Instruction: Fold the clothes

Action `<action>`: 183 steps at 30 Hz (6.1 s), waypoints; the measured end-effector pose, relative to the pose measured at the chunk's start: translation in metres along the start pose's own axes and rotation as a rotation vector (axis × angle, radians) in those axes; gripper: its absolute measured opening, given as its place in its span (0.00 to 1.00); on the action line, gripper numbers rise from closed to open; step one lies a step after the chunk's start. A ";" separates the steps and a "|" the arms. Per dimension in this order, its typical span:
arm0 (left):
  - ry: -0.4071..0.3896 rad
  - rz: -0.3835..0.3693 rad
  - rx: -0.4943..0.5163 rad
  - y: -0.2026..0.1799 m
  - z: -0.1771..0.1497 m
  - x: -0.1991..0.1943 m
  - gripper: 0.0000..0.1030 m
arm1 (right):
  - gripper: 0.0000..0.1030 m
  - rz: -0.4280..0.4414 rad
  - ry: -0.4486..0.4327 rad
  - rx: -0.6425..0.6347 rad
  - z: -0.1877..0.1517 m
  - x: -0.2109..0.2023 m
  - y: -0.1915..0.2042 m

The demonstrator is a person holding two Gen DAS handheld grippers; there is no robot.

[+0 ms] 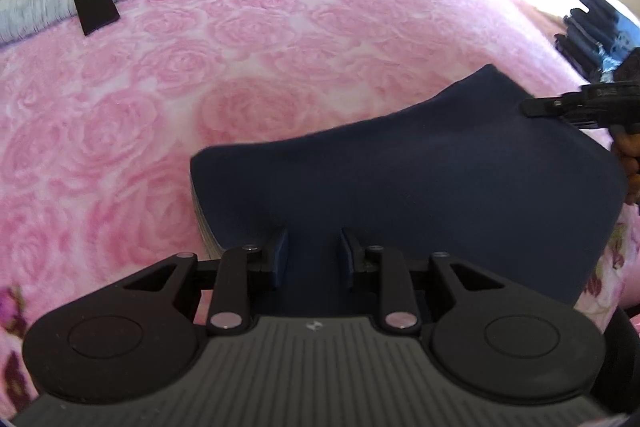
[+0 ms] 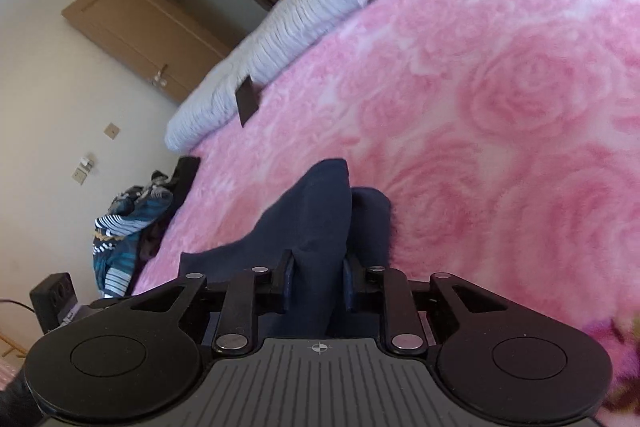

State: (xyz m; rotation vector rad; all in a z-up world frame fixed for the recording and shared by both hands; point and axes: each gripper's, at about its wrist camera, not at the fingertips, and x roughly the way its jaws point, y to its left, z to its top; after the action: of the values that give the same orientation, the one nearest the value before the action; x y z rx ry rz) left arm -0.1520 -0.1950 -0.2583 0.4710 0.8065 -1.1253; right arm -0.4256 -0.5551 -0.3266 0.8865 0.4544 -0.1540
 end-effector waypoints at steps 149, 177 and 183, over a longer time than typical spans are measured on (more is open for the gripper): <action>-0.287 0.157 0.511 -0.120 -0.113 -0.078 0.68 | 0.72 -0.581 0.149 -1.416 -0.226 -0.009 0.138; -0.150 0.342 0.981 -0.147 -0.116 -0.003 0.35 | 0.60 -0.540 0.123 -1.789 -0.250 0.055 0.125; -0.140 0.361 1.029 -0.152 -0.122 -0.006 0.46 | 0.60 -0.530 0.154 -1.792 -0.233 0.074 0.121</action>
State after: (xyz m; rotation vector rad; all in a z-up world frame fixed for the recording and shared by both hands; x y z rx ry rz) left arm -0.3331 -0.1641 -0.3223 1.3136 -0.0539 -1.1504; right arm -0.3952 -0.2937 -0.4002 -0.9989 0.7265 -0.1012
